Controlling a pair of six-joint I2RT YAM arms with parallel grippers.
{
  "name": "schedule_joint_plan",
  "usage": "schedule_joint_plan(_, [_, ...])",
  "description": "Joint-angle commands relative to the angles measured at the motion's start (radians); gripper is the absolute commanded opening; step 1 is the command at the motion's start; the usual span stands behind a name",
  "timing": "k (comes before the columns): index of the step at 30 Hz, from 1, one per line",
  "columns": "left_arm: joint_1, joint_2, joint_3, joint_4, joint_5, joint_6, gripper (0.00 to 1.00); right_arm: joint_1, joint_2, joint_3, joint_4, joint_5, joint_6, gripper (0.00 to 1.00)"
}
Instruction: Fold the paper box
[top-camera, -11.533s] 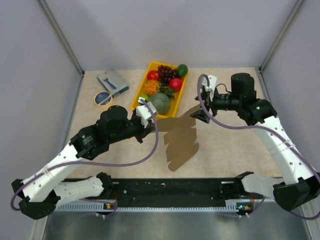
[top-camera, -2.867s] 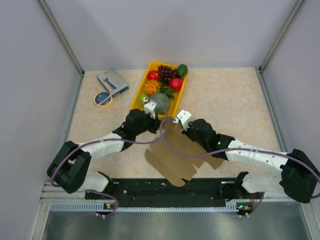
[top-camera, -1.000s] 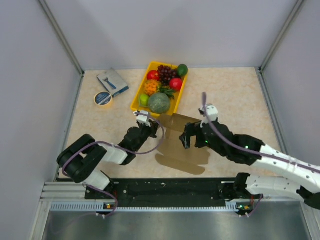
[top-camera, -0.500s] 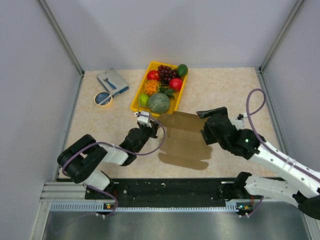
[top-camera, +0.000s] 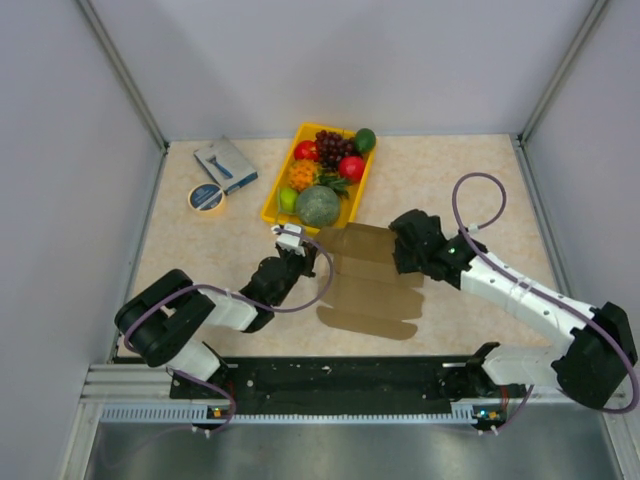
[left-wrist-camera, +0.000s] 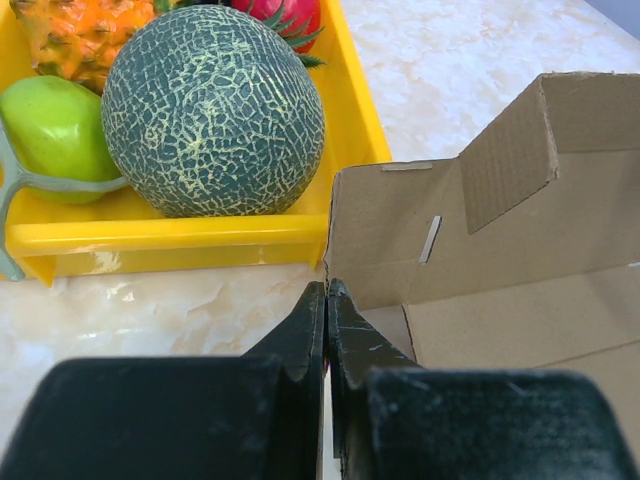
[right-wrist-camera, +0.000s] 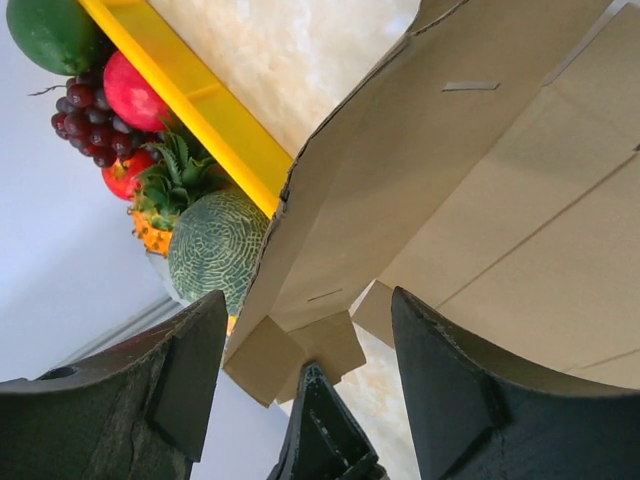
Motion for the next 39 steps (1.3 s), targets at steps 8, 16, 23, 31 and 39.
schedule_joint_plan(8, [-0.017,-0.010,0.012,0.067,-0.027,0.025,0.00,-0.047,0.129,0.038,0.165,-0.077,0.312,0.63])
schedule_joint_plan(16, [-0.023,-0.001,0.012,0.064,-0.033,0.021,0.00,-0.050,0.140,0.006,0.217,-0.070,0.275,0.36])
schedule_joint_plan(23, [-0.025,-0.048,0.013,-0.031,0.013,-0.048,0.11,-0.050,0.128,-0.098,0.326,-0.094,0.248,0.08])
schedule_joint_plan(31, [-0.023,-0.427,-0.063,-0.362,0.223,-0.226,0.56,-0.050,0.036,-0.216,0.418,-0.059,0.108,0.00])
schedule_joint_plan(39, [0.121,-0.655,0.044,-0.848,0.334,-0.314,0.56,-0.050,-0.076,-0.426,0.655,-0.062,-0.014,0.00])
